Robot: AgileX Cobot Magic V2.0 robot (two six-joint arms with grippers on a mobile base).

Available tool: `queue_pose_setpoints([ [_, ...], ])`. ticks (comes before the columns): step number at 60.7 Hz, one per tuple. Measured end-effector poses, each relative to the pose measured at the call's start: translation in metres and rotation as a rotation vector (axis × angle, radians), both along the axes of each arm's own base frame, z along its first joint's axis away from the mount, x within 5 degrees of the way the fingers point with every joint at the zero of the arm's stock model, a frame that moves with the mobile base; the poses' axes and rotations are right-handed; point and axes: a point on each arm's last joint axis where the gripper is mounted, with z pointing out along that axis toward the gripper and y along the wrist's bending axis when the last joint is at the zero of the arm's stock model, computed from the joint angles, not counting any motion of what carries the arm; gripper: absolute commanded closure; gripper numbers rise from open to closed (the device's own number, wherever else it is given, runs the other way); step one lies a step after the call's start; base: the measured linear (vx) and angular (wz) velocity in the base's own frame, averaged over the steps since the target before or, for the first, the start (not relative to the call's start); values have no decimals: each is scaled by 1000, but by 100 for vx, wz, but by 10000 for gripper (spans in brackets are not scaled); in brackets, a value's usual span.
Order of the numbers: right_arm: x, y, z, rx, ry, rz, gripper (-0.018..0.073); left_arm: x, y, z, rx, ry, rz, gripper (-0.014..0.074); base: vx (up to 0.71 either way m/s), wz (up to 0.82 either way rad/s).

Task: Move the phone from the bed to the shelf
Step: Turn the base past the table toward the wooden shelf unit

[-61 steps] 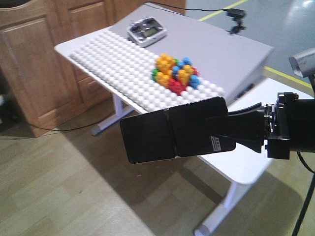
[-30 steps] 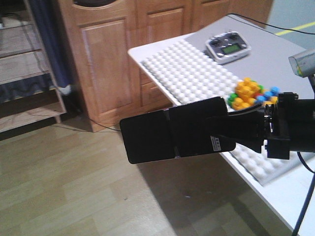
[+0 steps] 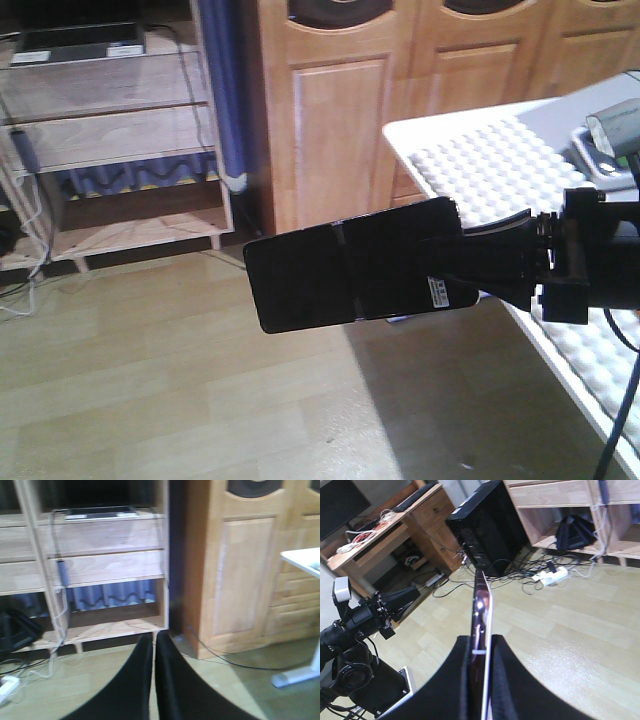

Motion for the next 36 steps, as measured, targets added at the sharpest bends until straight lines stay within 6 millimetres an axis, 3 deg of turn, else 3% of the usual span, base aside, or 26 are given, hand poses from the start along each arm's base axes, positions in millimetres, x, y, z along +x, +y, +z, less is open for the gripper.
queue_pose_setpoints([
  [36, 0, 0, 0, 0, 0, 0, 564, 0, 0, 0, 0, 0, 0, 596, 21, 40],
])
